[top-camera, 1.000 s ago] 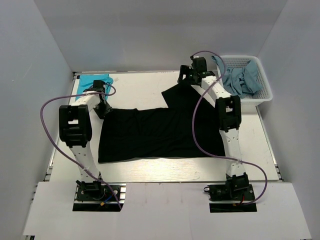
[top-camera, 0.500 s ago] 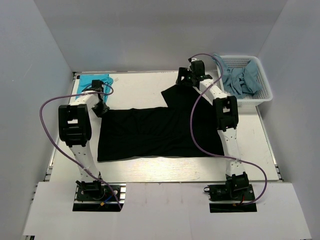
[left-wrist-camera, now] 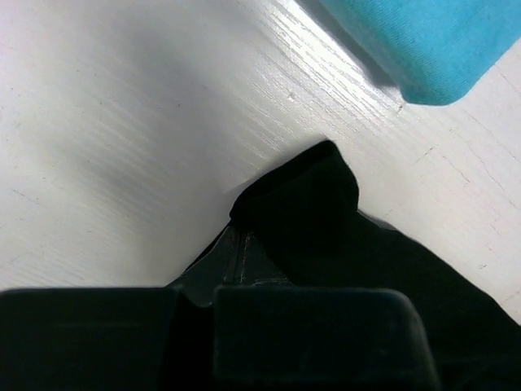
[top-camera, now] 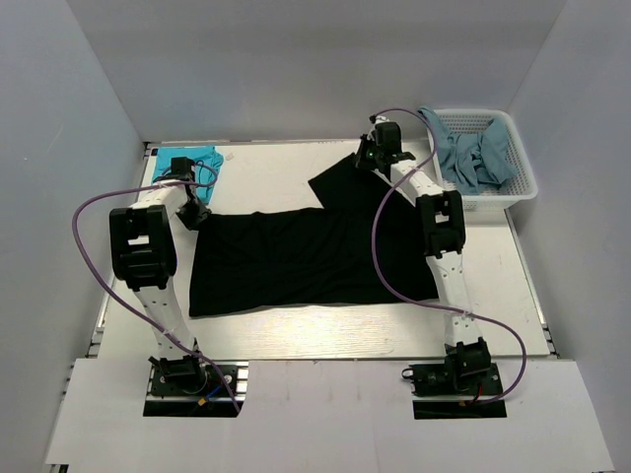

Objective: Fold and stack the t-shirts
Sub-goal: Grap the side of the flattened tshirt furthest away from the robot with both arms

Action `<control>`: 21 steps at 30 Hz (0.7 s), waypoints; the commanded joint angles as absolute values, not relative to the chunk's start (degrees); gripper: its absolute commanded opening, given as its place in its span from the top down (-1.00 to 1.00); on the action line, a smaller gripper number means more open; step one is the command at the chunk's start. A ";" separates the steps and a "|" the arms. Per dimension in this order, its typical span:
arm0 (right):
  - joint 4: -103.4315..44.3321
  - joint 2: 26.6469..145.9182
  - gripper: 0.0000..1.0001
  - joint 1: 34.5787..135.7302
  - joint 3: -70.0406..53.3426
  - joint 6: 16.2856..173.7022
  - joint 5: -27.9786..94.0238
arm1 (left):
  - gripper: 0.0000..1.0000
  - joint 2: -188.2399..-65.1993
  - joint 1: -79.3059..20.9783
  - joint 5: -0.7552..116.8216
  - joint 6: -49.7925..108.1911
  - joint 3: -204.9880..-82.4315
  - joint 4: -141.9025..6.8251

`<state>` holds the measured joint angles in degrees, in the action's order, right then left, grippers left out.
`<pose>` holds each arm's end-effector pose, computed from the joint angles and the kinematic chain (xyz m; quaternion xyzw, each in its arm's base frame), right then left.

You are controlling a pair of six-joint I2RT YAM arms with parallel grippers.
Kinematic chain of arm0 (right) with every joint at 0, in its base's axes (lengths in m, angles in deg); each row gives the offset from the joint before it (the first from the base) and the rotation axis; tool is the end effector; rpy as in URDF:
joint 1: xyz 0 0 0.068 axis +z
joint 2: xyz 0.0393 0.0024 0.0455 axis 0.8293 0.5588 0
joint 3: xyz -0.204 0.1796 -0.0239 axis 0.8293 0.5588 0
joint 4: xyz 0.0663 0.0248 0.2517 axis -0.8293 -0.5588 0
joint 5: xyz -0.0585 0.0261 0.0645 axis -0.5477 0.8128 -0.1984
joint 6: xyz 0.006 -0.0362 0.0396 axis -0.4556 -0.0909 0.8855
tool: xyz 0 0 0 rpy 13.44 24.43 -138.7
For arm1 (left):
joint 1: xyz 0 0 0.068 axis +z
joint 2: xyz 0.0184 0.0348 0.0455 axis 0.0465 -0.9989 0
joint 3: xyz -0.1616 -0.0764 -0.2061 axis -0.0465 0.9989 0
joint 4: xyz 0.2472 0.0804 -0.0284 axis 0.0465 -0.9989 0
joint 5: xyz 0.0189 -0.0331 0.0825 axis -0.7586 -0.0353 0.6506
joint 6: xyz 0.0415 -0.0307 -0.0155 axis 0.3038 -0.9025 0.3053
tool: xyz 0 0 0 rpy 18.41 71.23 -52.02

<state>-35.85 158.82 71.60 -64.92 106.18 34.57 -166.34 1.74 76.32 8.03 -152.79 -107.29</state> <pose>0.5789 0.1673 0.1454 -0.0229 0.8565 0.2134 0.4695 0.4017 0.0371 0.1631 -0.3266 0.9274 0.0443 0.1770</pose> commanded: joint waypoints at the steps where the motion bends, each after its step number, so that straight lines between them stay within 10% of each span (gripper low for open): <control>1: -32.47 158.05 1.00 72.03 -64.47 106.64 34.79 | 1.00 -166.45 2.17 74.64 8.96 -153.72 -106.12; 21: -17.62 111.04 1.00 72.55 -11.35 85.98 26.79 | 1.00 -148.53 1.55 75.17 8.44 -142.31 -103.22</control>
<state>-22.12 115.98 72.32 -19.15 89.48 28.39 -153.40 1.83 75.46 8.40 -144.53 -105.50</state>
